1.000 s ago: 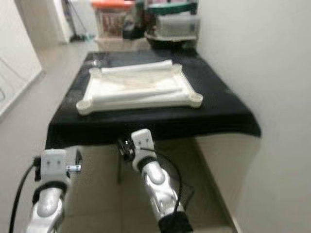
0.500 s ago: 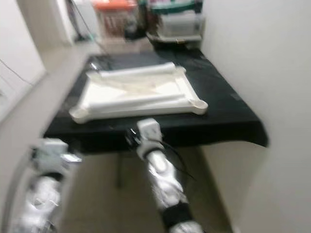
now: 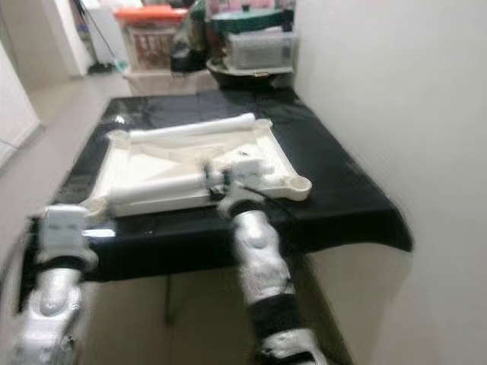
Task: Building children table
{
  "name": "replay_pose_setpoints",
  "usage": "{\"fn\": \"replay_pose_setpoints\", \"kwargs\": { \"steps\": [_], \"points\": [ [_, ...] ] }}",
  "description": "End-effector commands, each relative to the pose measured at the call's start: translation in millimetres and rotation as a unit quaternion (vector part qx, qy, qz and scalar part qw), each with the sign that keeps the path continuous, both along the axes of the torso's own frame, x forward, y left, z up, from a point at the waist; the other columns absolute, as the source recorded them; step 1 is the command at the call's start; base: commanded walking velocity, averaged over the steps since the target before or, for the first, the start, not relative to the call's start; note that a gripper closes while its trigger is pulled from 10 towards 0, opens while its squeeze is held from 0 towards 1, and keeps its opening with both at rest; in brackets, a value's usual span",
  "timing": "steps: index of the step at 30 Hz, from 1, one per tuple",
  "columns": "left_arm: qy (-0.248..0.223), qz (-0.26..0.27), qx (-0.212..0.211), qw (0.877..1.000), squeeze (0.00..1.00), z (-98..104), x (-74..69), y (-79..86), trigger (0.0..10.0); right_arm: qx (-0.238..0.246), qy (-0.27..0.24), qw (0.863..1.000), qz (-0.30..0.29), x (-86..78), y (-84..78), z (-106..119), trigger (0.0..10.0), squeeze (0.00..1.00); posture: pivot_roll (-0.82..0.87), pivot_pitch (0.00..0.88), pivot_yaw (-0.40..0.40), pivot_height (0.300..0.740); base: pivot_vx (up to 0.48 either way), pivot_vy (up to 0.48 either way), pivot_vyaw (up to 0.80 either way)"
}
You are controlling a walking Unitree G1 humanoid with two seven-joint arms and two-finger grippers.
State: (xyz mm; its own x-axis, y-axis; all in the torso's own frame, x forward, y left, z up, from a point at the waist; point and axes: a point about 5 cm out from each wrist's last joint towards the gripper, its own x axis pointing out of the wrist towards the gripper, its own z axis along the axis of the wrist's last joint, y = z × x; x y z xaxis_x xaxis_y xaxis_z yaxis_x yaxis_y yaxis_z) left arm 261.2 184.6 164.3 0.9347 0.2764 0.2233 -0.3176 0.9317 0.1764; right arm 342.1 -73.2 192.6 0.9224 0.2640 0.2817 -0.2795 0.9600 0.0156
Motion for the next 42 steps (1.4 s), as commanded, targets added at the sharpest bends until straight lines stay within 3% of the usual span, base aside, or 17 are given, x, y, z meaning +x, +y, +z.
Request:
{"fn": "replay_pose_setpoints", "kwargs": {
  "steps": [1,17,20,24,27,29,30,31,32,33,35,36,37,38,39,41,42],
  "points": [
    [0.009,-0.005,0.003,1.000,0.00,-2.6,0.0,-2.7,10.0,0.005,0.009,1.000,-0.015,2.5,-8.2,-1.9,10.0,0.00,-0.03,0.000,0.018,0.740,0.285,0.000,0.00],
    [0.015,-0.002,-0.008,1.000,0.00,8.7,5.1,16.0,10.0,0.015,0.008,1.000,-0.023,5.8,-10.5,2.9,10.0,0.00,-0.02,0.000,0.019,0.740,0.104,0.000,0.00],
    [0.032,-0.084,0.021,0.996,0.00,23.9,17.5,20.6,10.0,0.019,0.008,0.999,-0.025,6.2,-10.9,4.3,10.0,0.00,-0.02,0.000,0.023,0.740,0.000,0.000,0.00],
    [0.036,-0.127,0.055,0.990,0.00,40.0,29.4,28.6,10.0,0.022,0.007,0.999,-0.027,6.8,-12.0,5.8,10.0,0.00,-0.02,0.000,0.025,0.740,0.000,0.000,0.00],
    [0.088,-0.212,0.118,0.966,0.00,54.6,46.5,38.3,10.0,0.027,0.005,0.999,-0.030,6.7,-14.4,8.7,10.0,0.00,-0.01,0.000,0.034,0.740,0.000,0.000,0.00],
    [0.088,-0.212,0.118,0.966,0.00,54.6,46.5,38.3,10.0,0.027,0.005,0.999,-0.030,6.7,-14.4,8.7,10.0,0.00,-0.01,0.000,0.034,0.740,0.000,0.000,0.00],
    [0.106,-0.239,0.135,0.956,0.45,58.7,52.3,41.0,10.0,0.028,0.004,0.999,-0.031,6.6,-15.2,10.0,10.0,0.00,-0.01,0.000,0.043,0.740,0.000,0.000,0.00],
    [0.106,-0.239,0.135,0.956,0.45,58.7,52.3,41.0,10.0,0.028,0.004,0.999,-0.031,6.6,-15.2,10.0,10.0,0.00,-0.01,0.000,0.043,0.740,0.000,0.000,0.00],
    [0.124,-0.272,0.144,0.943,1.00,61.0,57.5,41.7,10.0,0.029,0.003,0.999,-0.032,5.9,-16.1,11.5,10.0,0.00,-0.01,0.000,0.050,0.740,0.000,0.000,0.00],
    [0.124,-0.272,0.144,0.943,1.00,61.0,57.5,41.7,10.0,0.029,0.003,0.999,-0.032,5.9,-16.1,11.5,10.0,0.00,-0.01,0.000,0.050,0.740,0.000,0.000,0.00],
    [0.185,-0.351,0.160,0.904,1.00,54.5,63.1,36.9,10.0,0.030,0.004,0.999,-0.035,3.5,-17.7,11.9,10.0,0.00,-0.01,0.000,0.064,0.740,0.000,0.000,0.00],
    [0.185,-0.351,0.160,0.904,1.00,54.5,63.1,36.9,10.0,0.030,0.004,0.999,-0.035,3.5,-17.7,11.9,10.0,0.00,-0.01,0.000,0.064,0.740,0.000,0.000,0.00],
    [0.215,-0.378,0.158,0.886,1.00,50.3,65.1,34.9,10.0,0.031,0.006,0.999,-0.036,2.1,-18.2,11.5,10.0,0.00,-0.01,0.000,0.069,0.740,0.000,0.000,0.00],
    [0.244,-0.408,0.156,0.866,0.00,47.3,66.6,33.3,10.0,0.031,0.008,0.999,-0.037,0.1,-18.3,10.8,10.0,0.00,-0.01,0.000,0.070,0.740,0.000,0.000,0.00],
    [0.244,-0.408,0.156,0.866,0.00,47.3,66.6,33.3,10.0,0.031,0.008,0.999,-0.037,0.1,-18.3,10.8,10.0,0.00,-0.01,0.000,0.070,0.740,0.000,0.000,0.00],
    [0.301,-0.436,0.168,0.832,0.00,44.6,73.0,43.7,10.0,0.032,0.016,0.999,-0.035,-4.0,-17.7,8.6,10.0,0.00,-0.01,0.023,0.077,0.740,0.000,0.000,0.00],
    [0.301,-0.436,0.168,0.832,0.00,44.6,73.0,43.7,10.0,0.032,0.016,0.999,-0.035,-4.0,-17.7,8.6,10.0,0.00,-0.01,0.023,0.077,0.740,0.000,0.000,0.00]
  ]
}}
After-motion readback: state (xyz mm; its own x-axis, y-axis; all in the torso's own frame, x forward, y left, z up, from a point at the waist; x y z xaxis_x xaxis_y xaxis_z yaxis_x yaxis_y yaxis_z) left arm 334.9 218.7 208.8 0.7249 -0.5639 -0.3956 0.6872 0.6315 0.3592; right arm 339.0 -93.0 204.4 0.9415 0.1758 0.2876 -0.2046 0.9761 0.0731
